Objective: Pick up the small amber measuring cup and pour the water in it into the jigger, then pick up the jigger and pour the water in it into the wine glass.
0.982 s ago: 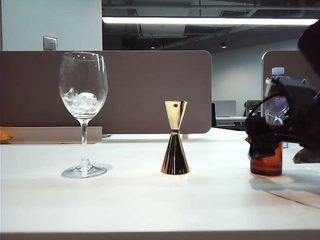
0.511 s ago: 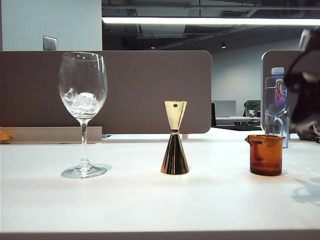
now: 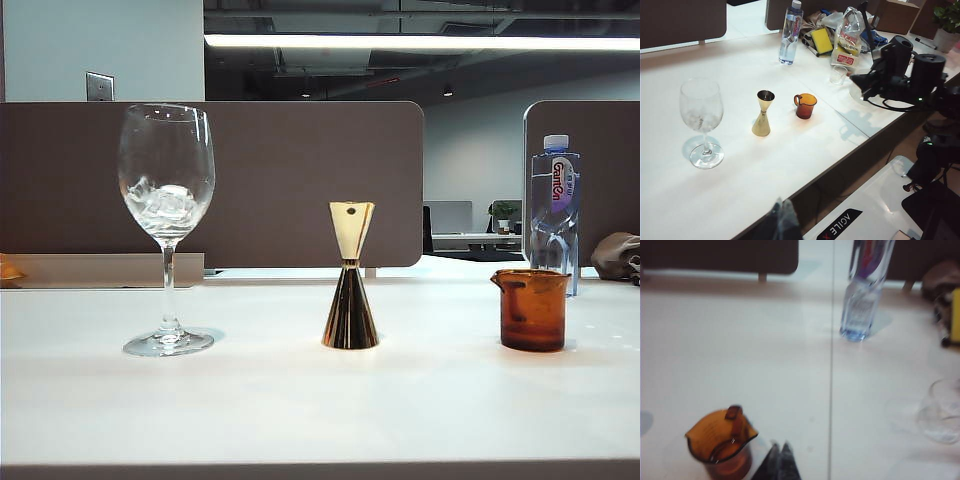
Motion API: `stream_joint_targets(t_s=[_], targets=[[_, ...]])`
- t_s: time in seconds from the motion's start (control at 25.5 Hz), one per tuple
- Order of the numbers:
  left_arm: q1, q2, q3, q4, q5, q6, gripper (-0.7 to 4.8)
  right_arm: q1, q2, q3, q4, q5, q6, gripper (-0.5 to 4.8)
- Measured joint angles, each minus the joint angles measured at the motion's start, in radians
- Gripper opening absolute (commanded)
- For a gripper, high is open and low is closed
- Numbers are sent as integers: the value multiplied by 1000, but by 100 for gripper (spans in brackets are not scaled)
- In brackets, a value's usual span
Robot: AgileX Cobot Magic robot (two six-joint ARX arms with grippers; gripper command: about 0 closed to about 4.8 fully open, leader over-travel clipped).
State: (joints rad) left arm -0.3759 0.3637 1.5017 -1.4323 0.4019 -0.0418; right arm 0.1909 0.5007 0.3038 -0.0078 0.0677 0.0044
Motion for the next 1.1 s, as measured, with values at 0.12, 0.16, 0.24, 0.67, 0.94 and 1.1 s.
stream_joint_targets(t_s=[0.12, 0.16, 0.24, 0.67, 0.94, 1.1], targets=[[0, 0, 0, 0, 0, 0, -2, -66, -87, 0, -31, -31, -10, -5], [0, 0, 0, 0, 0, 0, -2, -93, -122, 0, -71, -54, -10, -5], [0, 0, 0, 0, 0, 0, -2, -108, -158, -9, -107, -70, -8, -5], [0, 0, 0, 0, 0, 0, -2, 94, 328, -19, 345, -401, 99, 13], [0, 0, 0, 0, 0, 0, -2, 344, 741, 59, 617, -281, 14, 144], [0, 0, 0, 0, 0, 0, -2, 343, 885, 109, 672, -270, 12, 236]])
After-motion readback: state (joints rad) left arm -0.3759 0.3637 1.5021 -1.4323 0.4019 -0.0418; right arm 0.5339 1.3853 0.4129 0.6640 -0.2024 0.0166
